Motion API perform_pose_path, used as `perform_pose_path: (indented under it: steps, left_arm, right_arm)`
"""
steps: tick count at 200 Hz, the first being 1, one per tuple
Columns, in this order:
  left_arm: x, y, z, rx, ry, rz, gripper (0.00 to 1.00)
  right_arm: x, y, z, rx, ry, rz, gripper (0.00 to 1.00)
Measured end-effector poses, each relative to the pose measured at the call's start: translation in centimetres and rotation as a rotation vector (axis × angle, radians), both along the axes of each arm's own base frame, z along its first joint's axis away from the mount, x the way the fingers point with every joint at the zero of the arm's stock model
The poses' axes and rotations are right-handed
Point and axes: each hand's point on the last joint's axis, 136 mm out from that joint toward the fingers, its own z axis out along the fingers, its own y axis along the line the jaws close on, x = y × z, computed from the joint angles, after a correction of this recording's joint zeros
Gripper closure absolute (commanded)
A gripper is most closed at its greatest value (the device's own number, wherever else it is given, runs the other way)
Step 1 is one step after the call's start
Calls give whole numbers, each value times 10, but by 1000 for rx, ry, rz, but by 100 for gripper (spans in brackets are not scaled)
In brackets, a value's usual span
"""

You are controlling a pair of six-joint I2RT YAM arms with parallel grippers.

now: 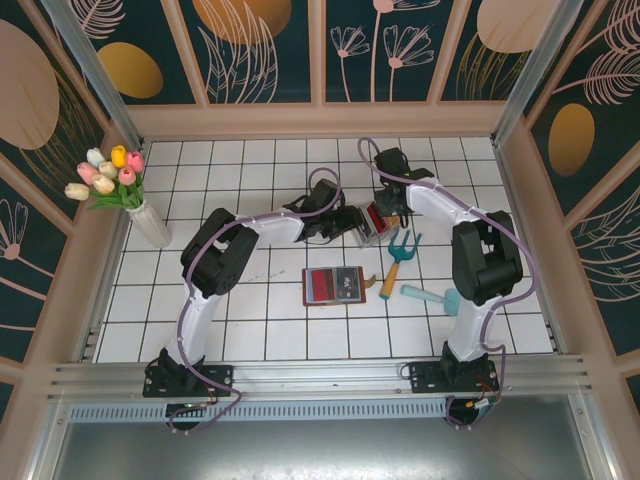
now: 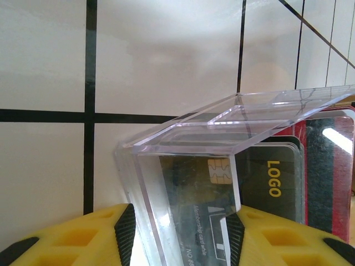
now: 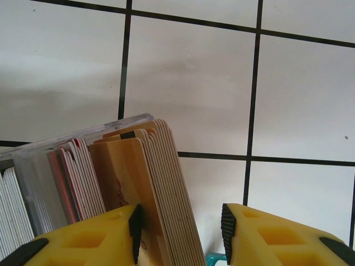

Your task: Put the credit cards into the card holder

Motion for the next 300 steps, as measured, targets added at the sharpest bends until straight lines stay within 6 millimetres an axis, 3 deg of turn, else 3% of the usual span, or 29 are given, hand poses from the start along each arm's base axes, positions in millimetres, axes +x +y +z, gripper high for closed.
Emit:
perform_pose_path:
  steps: [111,169,241,300]
  left_arm:
    - [0,0,0,-1,-2,0,53]
    - [0,0,0,-2,-2,0,53]
    - [0,-1,0,-2,-2,-1,53]
    - [0,-1,0,0,-5,-3,52]
  right_arm:
    - [2,-2,9,-9,-19,-3,64]
    - [1,2,9,-1,-16,9,82]
    - [0,3,18,9,-30,12,85]
    - [-6,9,36,59,-37,26,96]
